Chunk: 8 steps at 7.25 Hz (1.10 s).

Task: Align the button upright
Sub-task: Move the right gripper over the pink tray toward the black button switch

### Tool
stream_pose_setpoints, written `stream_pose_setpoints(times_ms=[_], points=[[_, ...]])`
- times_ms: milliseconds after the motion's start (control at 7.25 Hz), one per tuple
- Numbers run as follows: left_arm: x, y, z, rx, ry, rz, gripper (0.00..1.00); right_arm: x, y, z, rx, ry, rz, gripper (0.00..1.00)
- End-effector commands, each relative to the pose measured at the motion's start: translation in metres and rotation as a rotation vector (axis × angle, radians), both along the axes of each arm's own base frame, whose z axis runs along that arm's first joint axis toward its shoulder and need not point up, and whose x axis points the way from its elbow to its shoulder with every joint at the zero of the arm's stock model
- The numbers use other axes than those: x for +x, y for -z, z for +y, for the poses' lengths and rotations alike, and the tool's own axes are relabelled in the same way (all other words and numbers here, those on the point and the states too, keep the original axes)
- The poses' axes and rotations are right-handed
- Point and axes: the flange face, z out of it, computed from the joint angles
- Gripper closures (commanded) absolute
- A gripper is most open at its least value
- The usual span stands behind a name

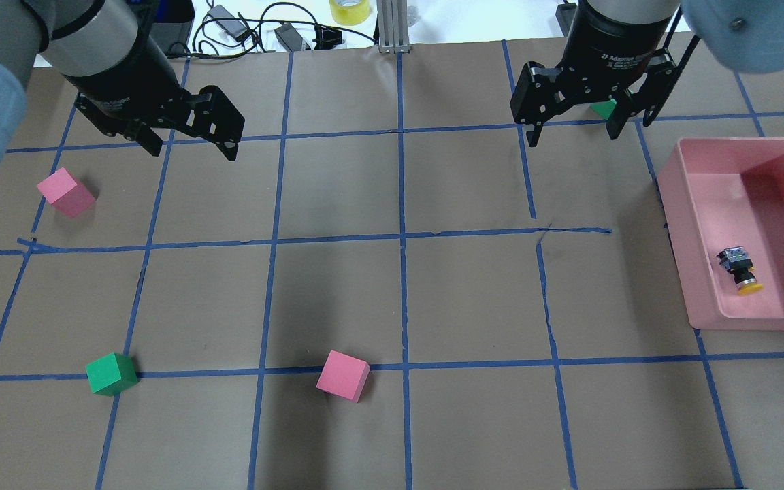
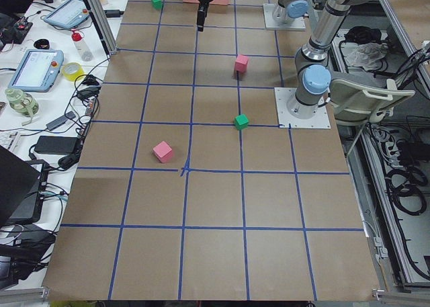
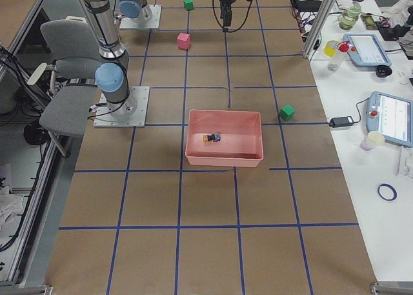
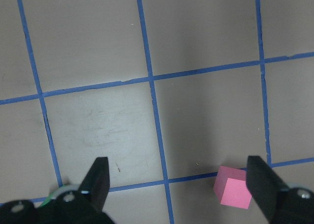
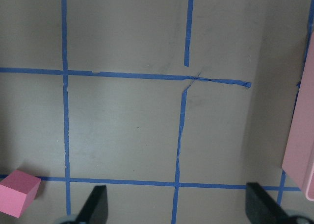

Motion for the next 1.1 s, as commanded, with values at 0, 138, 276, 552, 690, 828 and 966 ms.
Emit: stream_pose_setpoints(times_ms=[0,138,276,552,690,828,966], points=[[0.001,0.004,0.005,0.007,-0.001,0.000,0.00,0.000,0.007,-0.001,0.009,0.015,-0.016,0.00],[0.001,0.004,0.006,0.006,-0.001,0.000,0.00,-0.003,0.015,-0.010,0.012,0.021,-0.016,0.00],[0.001,0.004,0.006,0.006,-0.002,0.000,0.00,-0.018,0.017,-0.019,0.000,0.048,0.002,0.00],[0.001,0.004,0.006,0.006,-0.002,0.000,0.00,-0.141,0.028,-0.040,0.026,0.274,0.022,0.00],[0.001,0.003,0.006,0.004,-0.003,-0.002,0.00,-0.201,0.059,-0.040,0.088,0.317,0.013,0.00],[0.001,0.003,0.006,0.004,-0.003,-0.002,0.00,-0.245,0.078,-0.030,0.135,0.277,0.041,0.00],[0.001,0.003,0.006,0.004,-0.003,-0.002,0.00,-0.286,0.094,-0.022,0.131,0.318,0.086,0.00]])
